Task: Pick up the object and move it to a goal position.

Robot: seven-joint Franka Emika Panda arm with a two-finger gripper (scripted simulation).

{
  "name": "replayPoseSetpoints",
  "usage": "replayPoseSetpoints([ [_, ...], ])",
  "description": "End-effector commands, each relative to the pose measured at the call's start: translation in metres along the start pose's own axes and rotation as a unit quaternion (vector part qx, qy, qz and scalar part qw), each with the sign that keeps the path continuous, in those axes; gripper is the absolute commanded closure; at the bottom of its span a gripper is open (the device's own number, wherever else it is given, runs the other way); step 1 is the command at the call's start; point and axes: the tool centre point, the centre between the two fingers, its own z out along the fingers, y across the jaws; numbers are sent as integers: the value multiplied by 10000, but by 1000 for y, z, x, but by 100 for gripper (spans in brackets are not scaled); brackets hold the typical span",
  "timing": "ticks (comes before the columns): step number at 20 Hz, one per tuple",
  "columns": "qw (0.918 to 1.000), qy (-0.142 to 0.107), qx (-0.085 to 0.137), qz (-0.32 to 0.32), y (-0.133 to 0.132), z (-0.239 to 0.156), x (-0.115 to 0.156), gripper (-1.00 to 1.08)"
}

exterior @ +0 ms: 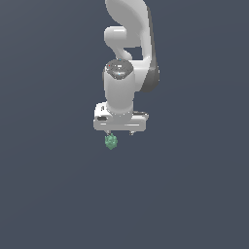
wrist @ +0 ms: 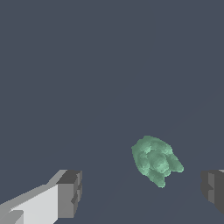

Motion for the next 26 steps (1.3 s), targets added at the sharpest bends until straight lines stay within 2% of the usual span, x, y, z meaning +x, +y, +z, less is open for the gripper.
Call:
replayPoseSetpoints([
  [1, 10000, 0, 0, 0, 0, 0, 0, -92],
  [10, 9996, 96, 132, 227, 1, -12, 0, -92],
  [16, 9996, 95, 132, 221, 1, -12, 0, -92],
  [26, 9997, 90, 119, -181, 5, -7, -1, -92],
])
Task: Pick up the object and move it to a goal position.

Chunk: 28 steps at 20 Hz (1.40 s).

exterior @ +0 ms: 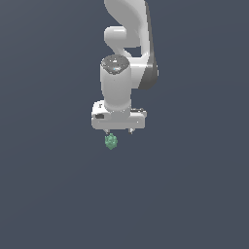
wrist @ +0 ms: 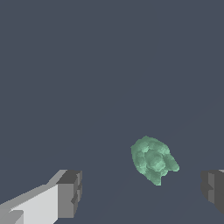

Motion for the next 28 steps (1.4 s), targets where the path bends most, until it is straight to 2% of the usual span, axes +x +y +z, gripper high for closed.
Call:
replayPoseSetpoints([
  [1, 9999, -5, -4, -159, 2, 2, -1, -92],
  [8, 9966, -24, -14, -818, 8, 9, -4, -92],
  [14, 9877, -45, -20, -1566, 15, 18, -7, -92],
  [21, 9698, -68, -18, -2440, 23, 27, -12, -92],
  [28, 9441, -87, -7, -3295, 30, 37, -16, -92],
])
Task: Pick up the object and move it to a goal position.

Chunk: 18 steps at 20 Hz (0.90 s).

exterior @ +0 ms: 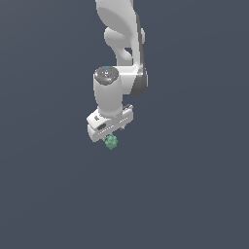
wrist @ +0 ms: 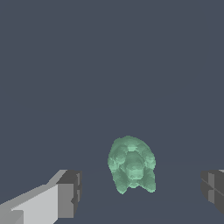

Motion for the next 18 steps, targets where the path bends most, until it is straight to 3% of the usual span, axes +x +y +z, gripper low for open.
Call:
replayPoseSetpoints([
  [1, 9995, -4, 4, -328, 1, 3, -3, -92],
  [7, 9940, -11, 16, -1093, 3, 11, -9, -92],
  [18, 9758, -10, 36, -2185, 6, 22, -19, -92],
])
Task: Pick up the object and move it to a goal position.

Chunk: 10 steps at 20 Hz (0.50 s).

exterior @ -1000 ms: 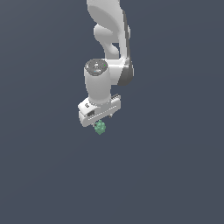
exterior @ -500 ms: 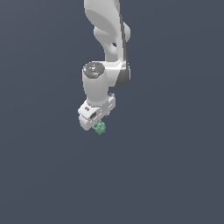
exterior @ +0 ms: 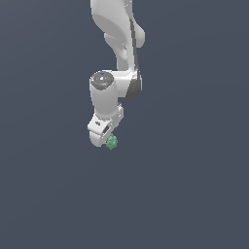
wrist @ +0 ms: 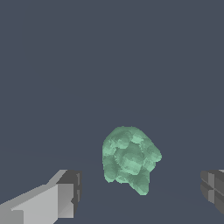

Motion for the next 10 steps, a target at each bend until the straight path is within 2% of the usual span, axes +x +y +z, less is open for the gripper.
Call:
replayPoseSetpoints([
  [1, 9998, 2, 2, -187, 0, 2, -1, -92],
  [10, 9990, 4, 7, -452, -1, 4, -4, -92],
])
